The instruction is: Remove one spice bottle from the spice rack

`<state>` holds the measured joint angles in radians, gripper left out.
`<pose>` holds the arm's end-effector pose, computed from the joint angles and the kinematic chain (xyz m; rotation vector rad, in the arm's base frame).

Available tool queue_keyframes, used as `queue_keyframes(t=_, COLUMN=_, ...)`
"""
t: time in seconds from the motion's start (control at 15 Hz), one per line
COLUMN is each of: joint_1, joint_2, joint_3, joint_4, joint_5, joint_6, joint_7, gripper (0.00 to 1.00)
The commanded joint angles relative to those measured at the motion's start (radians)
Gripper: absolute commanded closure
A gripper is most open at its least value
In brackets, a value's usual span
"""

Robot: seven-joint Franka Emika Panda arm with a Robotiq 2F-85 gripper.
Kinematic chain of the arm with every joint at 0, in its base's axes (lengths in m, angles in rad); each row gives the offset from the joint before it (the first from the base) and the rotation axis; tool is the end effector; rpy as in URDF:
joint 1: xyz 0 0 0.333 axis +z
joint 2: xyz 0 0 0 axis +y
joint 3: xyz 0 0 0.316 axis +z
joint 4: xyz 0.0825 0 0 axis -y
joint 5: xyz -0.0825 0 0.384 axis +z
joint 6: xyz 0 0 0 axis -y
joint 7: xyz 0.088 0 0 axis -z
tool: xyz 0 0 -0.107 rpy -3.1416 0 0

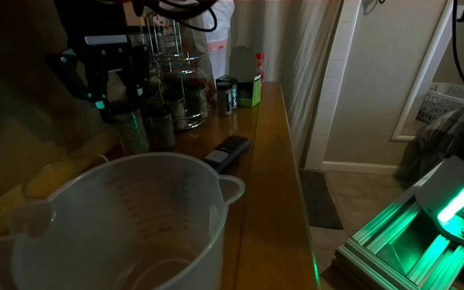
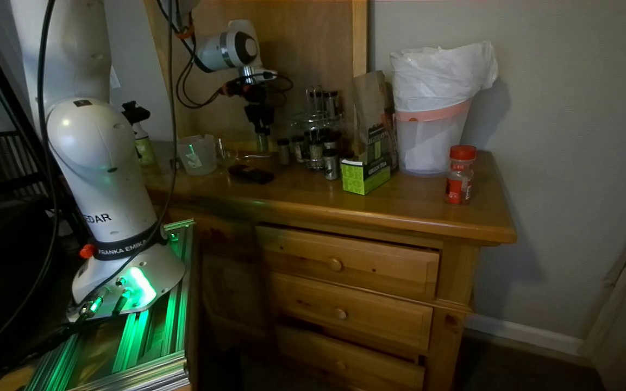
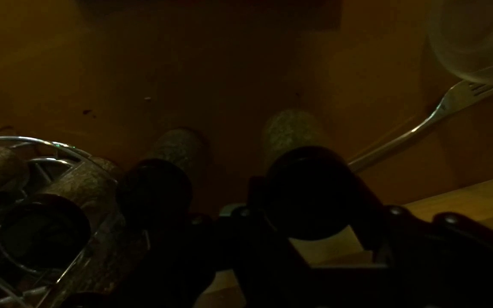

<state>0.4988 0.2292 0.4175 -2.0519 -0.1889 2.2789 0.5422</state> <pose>0.3646 0.4576 0.3380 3.0250 0.7484 0.0802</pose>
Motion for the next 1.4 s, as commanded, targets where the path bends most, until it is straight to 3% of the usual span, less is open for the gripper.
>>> queue_keyframes(t=0.0, joint_1=0.040, joint_2=0.049, joint_3=-0.039, joint_4=0.036, joint_5=-0.037, joint_6=0.015, joint_7=0.037, gripper=0.76)
queue_keyframes(t=0.67, joint_1=0.097, joint_2=0.129, joint_3=-0.117, joint_4=0.096, joint_5=-0.068, joint_6=0.004, joint_7=0.101, gripper=0.76)
queue_keyframes(t=0.73, joint_1=0.100, joint_2=0.131, joint_3=-0.122, joint_4=0.099, joint_5=-0.063, joint_6=0.003, joint_7=0.101, gripper=0.26)
queue_keyframes(t=0.8, joint_1=0.103, joint_2=0.130, joint_3=-0.127, joint_4=0.102, joint_5=-0.062, joint_6=0.000, joint_7=0.102, gripper=0.25)
queue_keyframes(t=1.07, joint_1=0.098, joint_2=0.082, joint_3=-0.142, joint_4=0.085, joint_5=-0.060, joint_6=0.010, joint_7=0.109, gripper=0.01)
queue_keyframes(t=1.33, joint_1=0.054, joint_2=-0.027, joint_3=-0.118, joint_4=0.003, joint_5=-0.003, joint_6=0.090, joint_7=0.027, gripper=0.00)
